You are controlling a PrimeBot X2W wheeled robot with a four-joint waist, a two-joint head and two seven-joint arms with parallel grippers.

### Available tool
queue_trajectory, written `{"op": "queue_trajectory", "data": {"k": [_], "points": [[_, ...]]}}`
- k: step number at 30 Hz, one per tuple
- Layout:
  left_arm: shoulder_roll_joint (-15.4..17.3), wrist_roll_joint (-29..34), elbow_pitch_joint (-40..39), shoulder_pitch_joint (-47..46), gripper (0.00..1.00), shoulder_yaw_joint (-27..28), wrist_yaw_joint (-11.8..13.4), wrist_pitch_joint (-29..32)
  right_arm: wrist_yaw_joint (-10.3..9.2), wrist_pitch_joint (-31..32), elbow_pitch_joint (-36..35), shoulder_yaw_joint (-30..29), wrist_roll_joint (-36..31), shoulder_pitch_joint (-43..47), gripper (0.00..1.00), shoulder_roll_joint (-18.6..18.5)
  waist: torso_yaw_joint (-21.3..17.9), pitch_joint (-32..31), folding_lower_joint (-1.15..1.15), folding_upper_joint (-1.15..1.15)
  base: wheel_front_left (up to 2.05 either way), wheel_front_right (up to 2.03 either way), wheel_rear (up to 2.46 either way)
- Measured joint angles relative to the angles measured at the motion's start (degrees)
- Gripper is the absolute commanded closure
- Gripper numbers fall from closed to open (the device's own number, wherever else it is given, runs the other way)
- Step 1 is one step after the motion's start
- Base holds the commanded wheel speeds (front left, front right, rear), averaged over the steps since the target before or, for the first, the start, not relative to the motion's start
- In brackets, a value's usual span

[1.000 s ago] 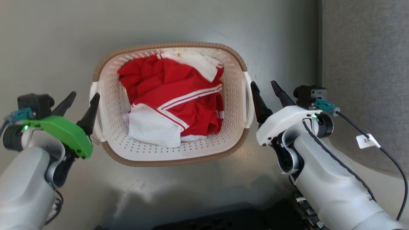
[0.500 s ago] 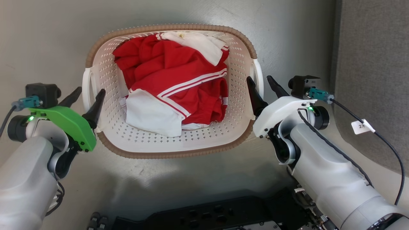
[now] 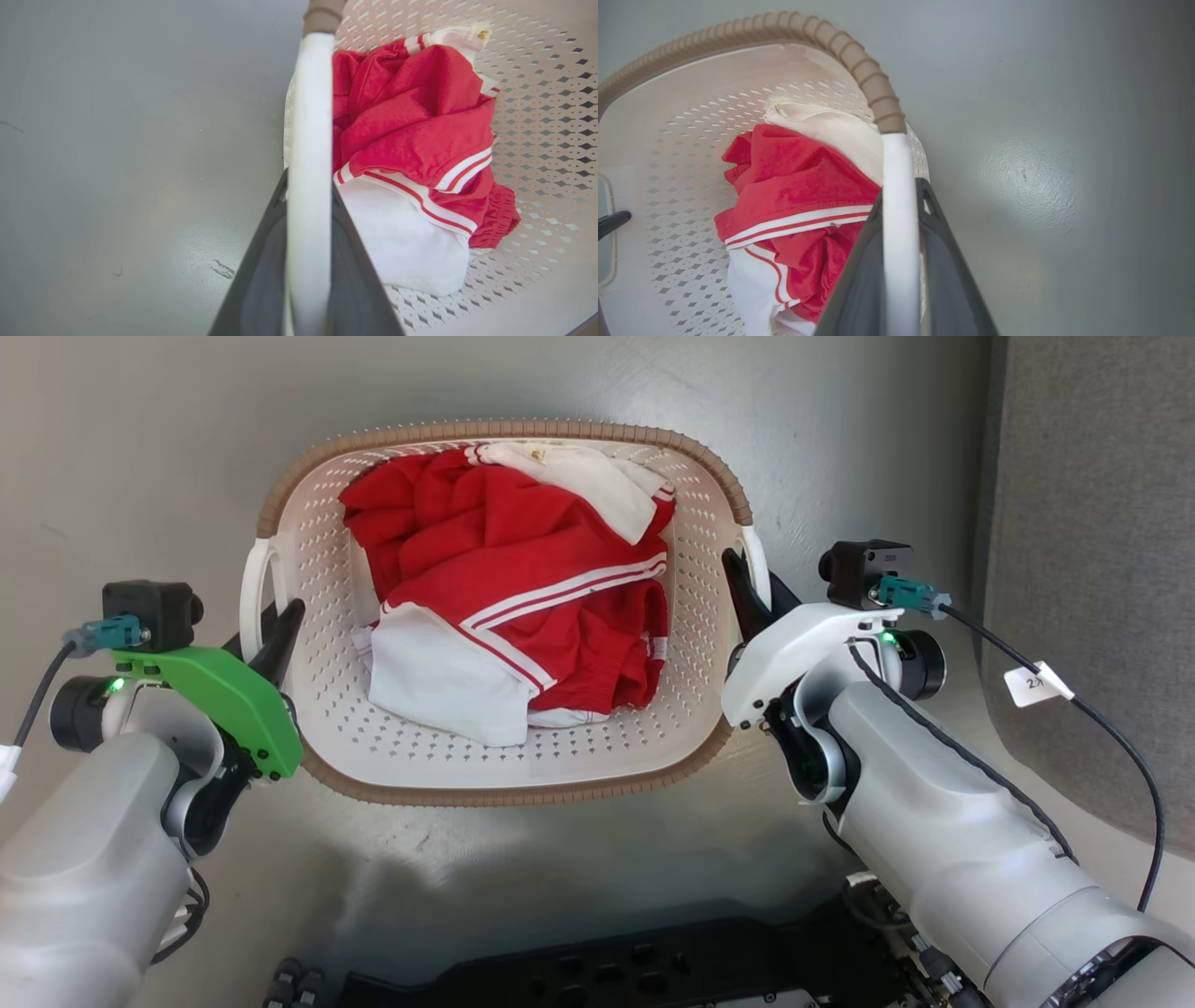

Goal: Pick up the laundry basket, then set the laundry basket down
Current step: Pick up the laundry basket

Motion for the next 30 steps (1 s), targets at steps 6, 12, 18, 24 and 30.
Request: {"op": "queue_trajectory", "data": {"k": [6,12,18,24,30], "points": [[-0.54,-2.4,1.52,-0.01,1.0,-1.68,0.0,-0.8,0.0,0.01,0.55,0.48,0.64,0.01,1.0,-0.01,-0.06,-2.2,0.0,0.0,0.0,0.0,0.0],[-0.94,-4.03,2.65,0.03,1.0,-3.59,0.0,-1.19,0.01,0.01,1.96,1.9,1.91,0.15,1.0,0.0,-0.2,-5.52,0.0,0.0,0.0,0.0,0.0],[-1.58,-5.79,3.9,0.11,1.0,-4.97,0.0,-1.07,0.25,0.01,3.18,3.44,3.97,0.27,1.0,-0.03,-0.38,-9.06,0.0,0.0,0.0,0.0,0.0],[-2.49,-7.34,5.24,0.54,1.0,-6.13,0.0,-0.42,1.24,0.01,5.84,5.86,6.34,0.41,1.0,-0.1,-0.58,-13.67,0.0,0.0,0.0,0.0,0.0],[-3.14,-9.56,6.37,2.05,1.0,-7.53,0.0,0.56,2.21,1.65,8.04,7.59,7.91,0.44,1.0,0.01,-0.74,-18.47,0.0,0.0,0.0,0.0,0.0]]}}
